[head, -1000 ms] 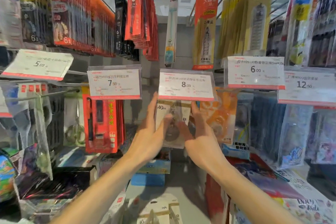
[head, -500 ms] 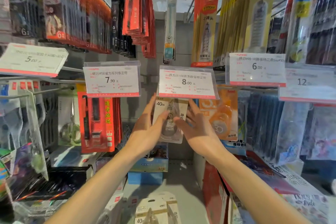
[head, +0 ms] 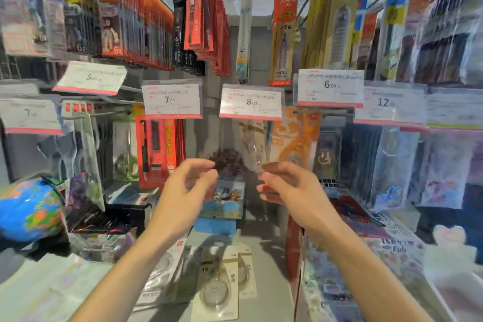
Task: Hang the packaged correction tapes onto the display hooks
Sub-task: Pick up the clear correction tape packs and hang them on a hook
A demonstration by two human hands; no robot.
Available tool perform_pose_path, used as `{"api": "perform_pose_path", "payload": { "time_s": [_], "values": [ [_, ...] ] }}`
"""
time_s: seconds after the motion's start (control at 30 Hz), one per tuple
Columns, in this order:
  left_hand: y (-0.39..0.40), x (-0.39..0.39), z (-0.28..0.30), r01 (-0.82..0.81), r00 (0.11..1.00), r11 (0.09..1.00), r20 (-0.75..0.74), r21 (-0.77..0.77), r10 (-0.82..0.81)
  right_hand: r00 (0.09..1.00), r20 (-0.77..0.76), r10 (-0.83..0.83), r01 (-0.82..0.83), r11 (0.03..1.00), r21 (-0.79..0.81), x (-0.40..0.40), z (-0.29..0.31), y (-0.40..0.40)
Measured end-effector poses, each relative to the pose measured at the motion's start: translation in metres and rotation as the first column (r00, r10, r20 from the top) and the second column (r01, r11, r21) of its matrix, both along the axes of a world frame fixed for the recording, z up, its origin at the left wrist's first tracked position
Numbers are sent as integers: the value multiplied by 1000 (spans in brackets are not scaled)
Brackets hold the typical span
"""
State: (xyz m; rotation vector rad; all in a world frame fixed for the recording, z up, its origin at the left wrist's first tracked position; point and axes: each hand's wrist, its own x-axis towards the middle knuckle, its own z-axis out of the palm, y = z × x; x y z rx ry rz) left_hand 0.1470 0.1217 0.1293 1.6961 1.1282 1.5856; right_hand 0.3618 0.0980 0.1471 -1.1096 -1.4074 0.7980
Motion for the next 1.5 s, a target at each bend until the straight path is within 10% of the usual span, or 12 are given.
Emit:
{"api": "perform_pose_path", "payload": {
  "time_s": [0.3, 0.7, 1.2, 1.5],
  "values": [
    [-77, -20, -57, -35, 976, 993, 212, -109, 57, 975, -199, 104, -126, 987, -101, -32, -69, -55],
    [-61, -92, -130, 40, 946, 967, 322, -252, 45, 939, -278, -201, 124, 954, -272, -74, -149, -60],
    [2, -120, -154, 153, 984, 880, -11, -450, -177, 754, 532, -386, 583, 766, -271, -102, -198, 6],
    [4, -118, -151, 128, 968, 835, -116, -535, -222, 883, 351, -312, 445, 794, -413, -95, -190, 6]
  ]
}}
